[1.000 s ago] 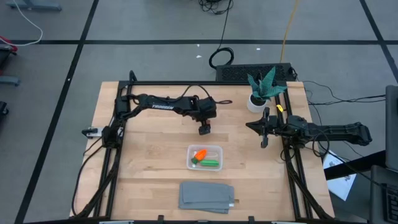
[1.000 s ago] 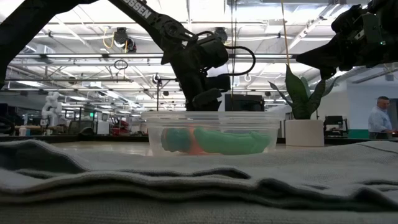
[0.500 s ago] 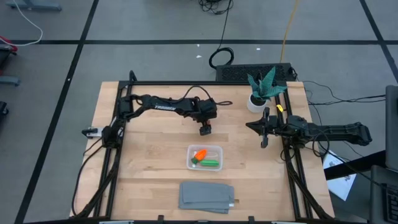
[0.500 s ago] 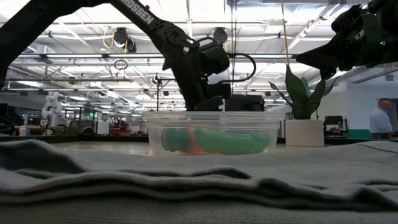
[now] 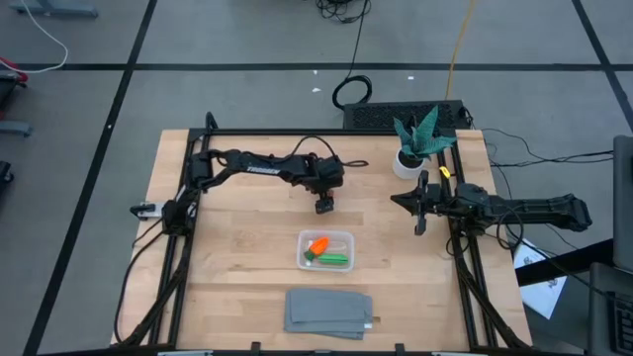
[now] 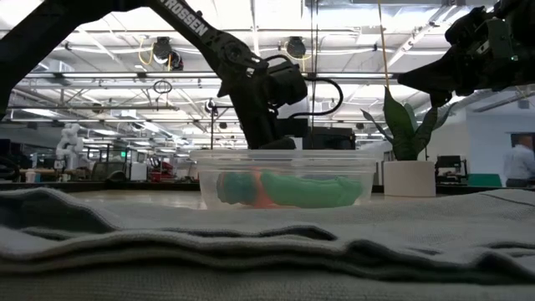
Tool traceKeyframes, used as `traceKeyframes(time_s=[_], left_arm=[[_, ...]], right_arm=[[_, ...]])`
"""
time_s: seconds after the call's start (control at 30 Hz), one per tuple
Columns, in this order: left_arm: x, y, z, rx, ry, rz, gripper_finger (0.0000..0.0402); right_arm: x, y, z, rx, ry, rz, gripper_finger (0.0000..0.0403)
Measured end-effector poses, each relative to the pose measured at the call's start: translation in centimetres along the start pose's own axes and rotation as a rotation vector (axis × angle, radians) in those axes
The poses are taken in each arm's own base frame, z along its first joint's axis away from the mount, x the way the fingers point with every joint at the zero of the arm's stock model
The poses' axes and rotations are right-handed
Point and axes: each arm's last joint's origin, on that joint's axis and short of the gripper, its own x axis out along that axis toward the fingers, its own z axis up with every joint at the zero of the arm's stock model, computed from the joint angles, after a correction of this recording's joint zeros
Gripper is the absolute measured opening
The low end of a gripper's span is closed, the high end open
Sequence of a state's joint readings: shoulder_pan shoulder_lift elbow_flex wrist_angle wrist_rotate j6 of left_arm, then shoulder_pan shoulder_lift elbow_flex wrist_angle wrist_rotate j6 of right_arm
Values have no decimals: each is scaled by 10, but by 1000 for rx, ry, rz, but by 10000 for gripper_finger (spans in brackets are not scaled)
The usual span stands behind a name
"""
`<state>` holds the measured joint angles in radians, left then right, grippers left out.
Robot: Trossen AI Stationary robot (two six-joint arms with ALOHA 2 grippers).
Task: Pick and placing Produce into tupperware
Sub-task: Put the strawberry into the transparent bin
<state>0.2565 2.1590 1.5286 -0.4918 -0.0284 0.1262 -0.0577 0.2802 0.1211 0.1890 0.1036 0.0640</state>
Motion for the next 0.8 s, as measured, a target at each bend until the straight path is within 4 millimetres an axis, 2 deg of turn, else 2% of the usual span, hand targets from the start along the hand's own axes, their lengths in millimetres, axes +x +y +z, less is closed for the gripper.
traceKeyframes(time_s=[0.53, 0.63, 0.8], left_arm=[[4, -1, 0, 38, -5, -5, 337], [4, -1, 0, 45, -5, -6, 320], [5, -2, 0, 47, -5, -13, 265]], right_arm=[[0, 0, 0, -1, 0, 0, 0], [0, 0, 0, -1, 0, -1, 0], [0, 0, 0, -1, 0, 0, 0]])
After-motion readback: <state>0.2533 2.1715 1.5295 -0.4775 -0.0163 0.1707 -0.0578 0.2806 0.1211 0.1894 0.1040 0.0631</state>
